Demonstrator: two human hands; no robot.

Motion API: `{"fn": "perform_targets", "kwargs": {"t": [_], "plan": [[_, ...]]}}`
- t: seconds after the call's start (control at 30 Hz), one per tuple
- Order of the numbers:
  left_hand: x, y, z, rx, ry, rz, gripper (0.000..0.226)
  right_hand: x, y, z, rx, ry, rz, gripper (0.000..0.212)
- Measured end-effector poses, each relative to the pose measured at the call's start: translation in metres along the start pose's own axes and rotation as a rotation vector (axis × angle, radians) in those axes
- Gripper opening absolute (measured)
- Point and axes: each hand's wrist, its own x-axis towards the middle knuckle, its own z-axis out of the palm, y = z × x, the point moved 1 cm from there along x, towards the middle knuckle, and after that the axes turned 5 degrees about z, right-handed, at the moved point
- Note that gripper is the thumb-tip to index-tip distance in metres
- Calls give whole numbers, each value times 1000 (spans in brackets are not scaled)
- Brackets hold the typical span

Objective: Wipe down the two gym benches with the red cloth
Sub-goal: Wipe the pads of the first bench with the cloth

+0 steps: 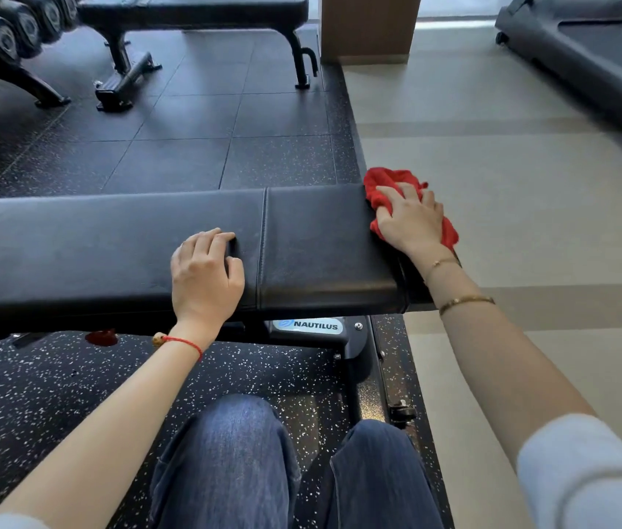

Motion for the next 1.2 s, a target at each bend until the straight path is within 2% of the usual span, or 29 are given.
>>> {"fn": "perform_targets", "kwargs": {"t": [0.17, 0.27, 0.33, 0.47, 0.57, 0.67, 0.8, 0.87, 0.97, 1.07, 1.2], "plan": [[1, -3, -1, -3, 0, -2, 38, 0, -39, 7, -36, -23, -190, 44], [1, -4, -1, -12, 5, 6, 42, -24, -35, 6, -19, -38, -405, 45], [1, -4, -1, -16, 14, 8, 43, -37, -17, 5, 9, -17, -459, 47], [1, -3, 1, 3, 15, 2, 43, -12, 8, 2, 2, 54, -252, 43], [3, -2, 1, 17, 10, -4, 41, 21, -15, 7, 2, 5, -140, 42], [3, -2, 1, 28, 5, -2, 41, 26, -60, 16, -37, -29, -213, 42], [4, -3, 0, 25, 8, -6, 41, -18, -117, 27, -33, -48, -456, 45], [4, -3, -1, 26, 4, -10, 41, -49, -126, 30, 2, -52, -562, 46], [4, -4, -2, 16, 6, -4, 42, -84, -103, 25, 54, -41, -650, 47], [3, -4, -1, -4, 12, -1, 42, -91, -66, 17, 82, 4, -614, 47], [2, -2, -1, -1, 1, 5, 41, -50, -31, 10, 31, 56, -373, 44]]}}
